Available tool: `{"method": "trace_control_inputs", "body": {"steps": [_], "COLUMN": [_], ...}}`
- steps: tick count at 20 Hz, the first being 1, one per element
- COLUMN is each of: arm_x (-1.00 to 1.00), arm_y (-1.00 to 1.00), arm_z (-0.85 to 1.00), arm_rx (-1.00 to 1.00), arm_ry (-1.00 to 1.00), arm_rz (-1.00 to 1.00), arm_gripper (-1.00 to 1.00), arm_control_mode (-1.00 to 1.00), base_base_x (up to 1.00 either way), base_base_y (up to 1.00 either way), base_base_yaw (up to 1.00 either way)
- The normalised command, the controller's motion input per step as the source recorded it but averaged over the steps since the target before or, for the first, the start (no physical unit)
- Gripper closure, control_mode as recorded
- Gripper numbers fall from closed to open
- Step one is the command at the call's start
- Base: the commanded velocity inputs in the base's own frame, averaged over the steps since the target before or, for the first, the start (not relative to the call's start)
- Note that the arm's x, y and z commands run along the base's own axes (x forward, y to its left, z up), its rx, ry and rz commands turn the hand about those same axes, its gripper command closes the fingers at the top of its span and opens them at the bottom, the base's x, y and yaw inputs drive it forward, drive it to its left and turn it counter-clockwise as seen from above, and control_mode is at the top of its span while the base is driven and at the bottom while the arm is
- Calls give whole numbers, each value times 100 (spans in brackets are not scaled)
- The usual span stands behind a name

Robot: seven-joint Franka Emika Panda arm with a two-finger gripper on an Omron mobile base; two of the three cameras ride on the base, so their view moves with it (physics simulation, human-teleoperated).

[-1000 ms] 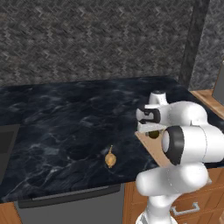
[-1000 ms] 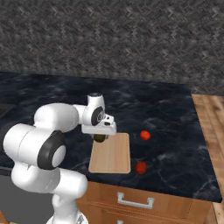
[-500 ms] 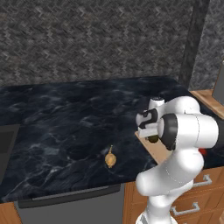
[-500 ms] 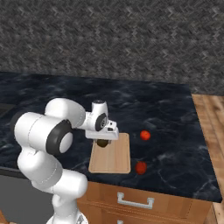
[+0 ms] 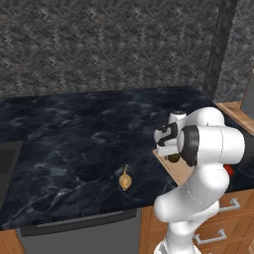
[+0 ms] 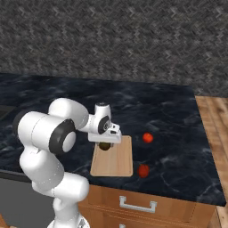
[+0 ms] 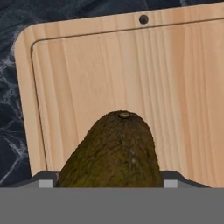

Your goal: Place the avocado, onion, tomato, and bell pepper on the cutting board.

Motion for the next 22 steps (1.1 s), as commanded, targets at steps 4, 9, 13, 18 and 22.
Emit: {"method": "trace_control_inputs", "body": {"steps": [4, 9, 13, 18, 22], "arm_x": [0, 0, 0, -9, -28], "arm_y": [0, 0, 0, 0, 11], "arm_z": [-1, 0, 13, 49, 77], "arm_rx": [0, 0, 0, 3, 5], "arm_ry": [0, 0, -3, -11, -16], "arm_rz": [0, 0, 0, 0, 0], "arm_gripper": [-100, -100, -100, -100, -100], "arm_control_mode": [-100, -100, -100, -100, -100], "base_base_x": [0, 0, 0, 0, 0], "base_base_y": [0, 0, 0, 0, 0], "base_base_yaw": [0, 0, 0, 0, 0]}}
